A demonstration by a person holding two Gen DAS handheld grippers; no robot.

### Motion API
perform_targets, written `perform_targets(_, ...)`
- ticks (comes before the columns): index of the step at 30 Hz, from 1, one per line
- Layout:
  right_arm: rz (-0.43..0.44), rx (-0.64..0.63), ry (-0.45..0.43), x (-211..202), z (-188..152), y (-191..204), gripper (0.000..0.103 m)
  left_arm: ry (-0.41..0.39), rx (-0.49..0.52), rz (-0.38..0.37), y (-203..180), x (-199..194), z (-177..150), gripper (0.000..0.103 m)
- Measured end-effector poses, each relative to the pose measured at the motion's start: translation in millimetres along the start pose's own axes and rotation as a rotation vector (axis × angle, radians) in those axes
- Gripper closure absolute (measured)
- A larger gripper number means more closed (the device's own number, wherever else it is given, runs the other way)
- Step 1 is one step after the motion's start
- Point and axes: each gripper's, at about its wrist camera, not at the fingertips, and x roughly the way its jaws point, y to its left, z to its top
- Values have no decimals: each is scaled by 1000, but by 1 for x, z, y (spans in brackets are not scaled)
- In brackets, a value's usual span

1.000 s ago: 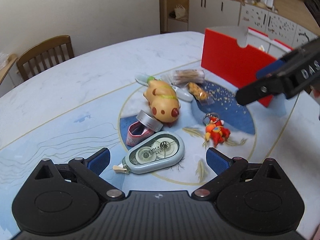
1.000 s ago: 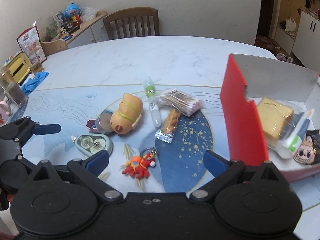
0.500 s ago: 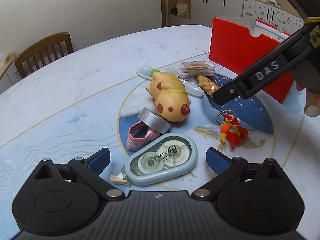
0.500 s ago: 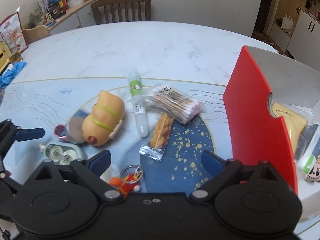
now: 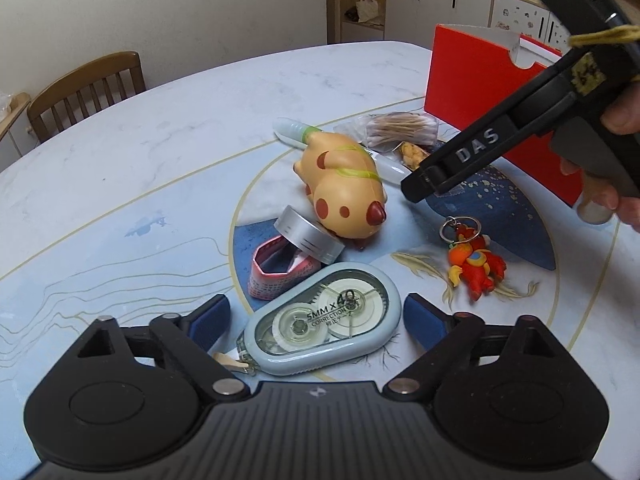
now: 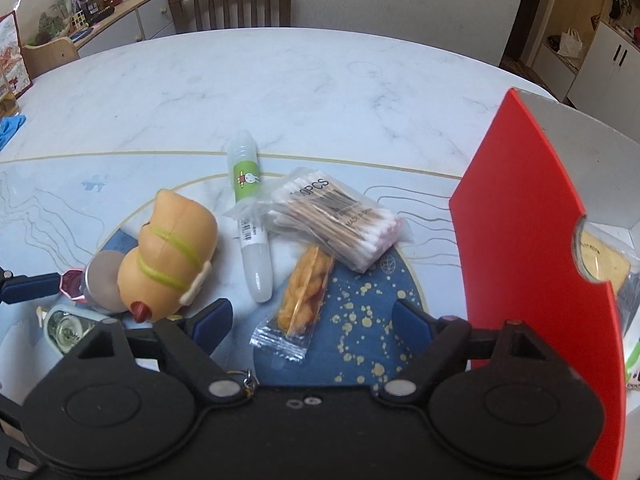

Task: Organize objects
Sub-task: 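Grasp the light-blue correction tape with the left tool while the right tool grasps the orange snack stick packet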

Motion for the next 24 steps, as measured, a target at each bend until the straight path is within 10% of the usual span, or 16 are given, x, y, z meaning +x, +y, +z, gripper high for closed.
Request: perform_targets(24, 46, 11, -17, -7, -5, 0, 75, 40, -71, 32, -2, -16, -10, 24)
